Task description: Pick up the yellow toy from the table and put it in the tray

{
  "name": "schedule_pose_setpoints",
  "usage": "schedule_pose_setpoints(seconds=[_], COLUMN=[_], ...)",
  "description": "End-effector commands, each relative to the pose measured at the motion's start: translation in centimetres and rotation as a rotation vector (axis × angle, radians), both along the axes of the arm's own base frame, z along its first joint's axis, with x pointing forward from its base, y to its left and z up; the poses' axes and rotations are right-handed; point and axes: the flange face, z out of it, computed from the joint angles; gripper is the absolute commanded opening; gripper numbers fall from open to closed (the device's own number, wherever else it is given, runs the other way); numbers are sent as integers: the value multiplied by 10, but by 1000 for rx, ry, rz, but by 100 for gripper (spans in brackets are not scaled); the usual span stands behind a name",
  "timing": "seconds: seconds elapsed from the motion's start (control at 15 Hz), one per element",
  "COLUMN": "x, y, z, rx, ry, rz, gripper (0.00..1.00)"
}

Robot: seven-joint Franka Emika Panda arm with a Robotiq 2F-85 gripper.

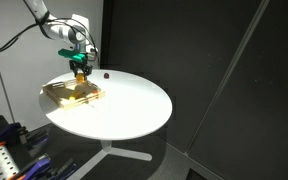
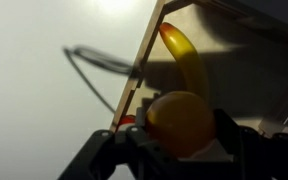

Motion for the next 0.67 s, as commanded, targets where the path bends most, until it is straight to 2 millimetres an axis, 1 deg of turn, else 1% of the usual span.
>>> schedule_pose_setpoints(seconds=[0.0, 0.2, 0.4, 0.6], x=[-2, -10, -16, -22], y=[23, 43, 59, 72], z=[9, 9, 8, 2], rx=[-19, -23, -18, -17], ry=[33, 66, 63, 50], rz=[25, 53, 87, 123], gripper=[43, 43, 43, 43])
